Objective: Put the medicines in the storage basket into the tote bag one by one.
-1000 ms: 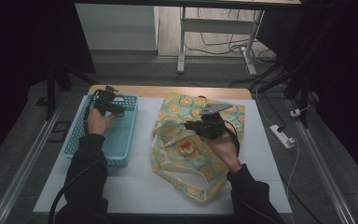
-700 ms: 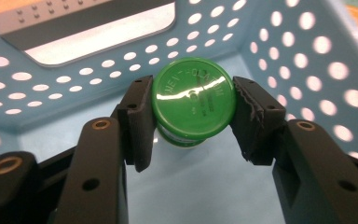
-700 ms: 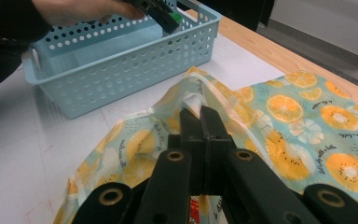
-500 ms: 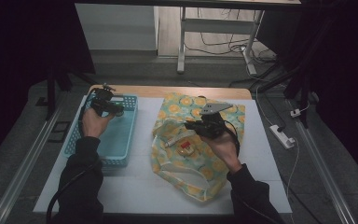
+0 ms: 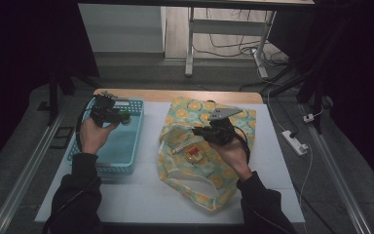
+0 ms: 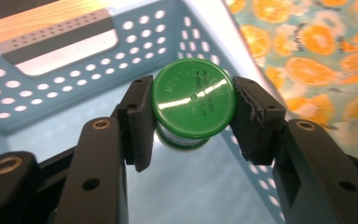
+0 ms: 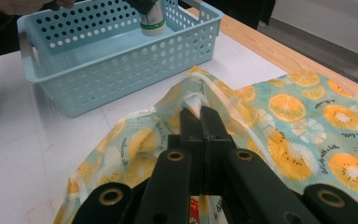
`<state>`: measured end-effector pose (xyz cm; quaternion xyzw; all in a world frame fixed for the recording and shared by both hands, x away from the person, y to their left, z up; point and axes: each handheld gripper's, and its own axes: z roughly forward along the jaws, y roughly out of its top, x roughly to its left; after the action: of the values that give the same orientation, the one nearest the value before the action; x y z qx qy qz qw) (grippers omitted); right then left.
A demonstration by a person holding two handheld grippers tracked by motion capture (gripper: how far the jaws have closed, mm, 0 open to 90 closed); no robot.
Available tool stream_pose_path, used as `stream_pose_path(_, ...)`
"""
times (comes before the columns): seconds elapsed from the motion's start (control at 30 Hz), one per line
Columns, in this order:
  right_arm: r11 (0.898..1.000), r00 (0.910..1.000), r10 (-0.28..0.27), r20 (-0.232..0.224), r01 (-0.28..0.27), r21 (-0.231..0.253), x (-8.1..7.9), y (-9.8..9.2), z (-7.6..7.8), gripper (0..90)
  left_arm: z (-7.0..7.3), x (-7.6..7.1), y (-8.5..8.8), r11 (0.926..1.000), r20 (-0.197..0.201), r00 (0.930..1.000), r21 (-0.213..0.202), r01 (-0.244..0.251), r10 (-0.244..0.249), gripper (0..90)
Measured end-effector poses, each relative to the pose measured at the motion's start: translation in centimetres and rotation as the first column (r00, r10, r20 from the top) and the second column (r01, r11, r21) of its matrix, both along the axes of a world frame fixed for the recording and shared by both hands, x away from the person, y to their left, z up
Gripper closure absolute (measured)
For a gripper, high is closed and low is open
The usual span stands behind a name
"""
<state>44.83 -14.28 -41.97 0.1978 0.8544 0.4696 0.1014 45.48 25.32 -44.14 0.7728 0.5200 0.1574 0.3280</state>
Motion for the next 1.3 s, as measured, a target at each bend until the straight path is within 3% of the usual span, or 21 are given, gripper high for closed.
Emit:
stream_pose_path(0.33, 1.0, 1.0, -0.003, 0.001, 0.003, 0.001, 0.0, -0.1, 0.1, 90.0, 0.6, -2.5, -0.9, 0.9982, 0.067, 0.9965, -0.031, 0.052, -0.05, 51.8)
stream_pose_path(0.6, 1.0, 1.0, -0.003, 0.0, 0.003, 0.002, 0.0, -0.1, 0.0, 90.0, 1.2, -3.5, -2.0, 0.995, 0.086, 0.9924, -0.04, 0.091, -0.087, 51.8)
stream_pose_path(0.73, 1.0, 1.0, -0.003, 0.0, 0.003, 0.004, 0.0, -0.1, 0.0, 90.0, 1.5, -4.2, -2.8, 0.9928, 0.084, 0.9894, -0.009, 0.119, -0.118, 51.8)
stream_pose_path(0.83, 1.0, 1.0, -0.003, 0.0, 0.003, 0.005, 0.0, -0.2, 0.1, 90.0, 2.0, -4.7, -3.2, 0.9908, 0.093, 0.9868, -0.015, 0.135, -0.133, 51.8)
stream_pose_path(1.07, 1.0, 1.0, -0.004, 0.003, 0.004, 0.006, -0.1, -0.1, 0.1, 90.0, 3.0, -6.0, -4.7, 0.9781, 0.107, 0.9738, -0.034, 0.205, -0.201, 51.9)
stream_pose_path(1.3, 1.0, 1.0, -0.001, 0.006, 0.0, 0.007, -0.1, -0.1, 0.0, 90.0, 3.1, -6.4, -7.2, 0.9534, 0.103, 0.9508, -0.047, 0.298, -0.292, 51.8)
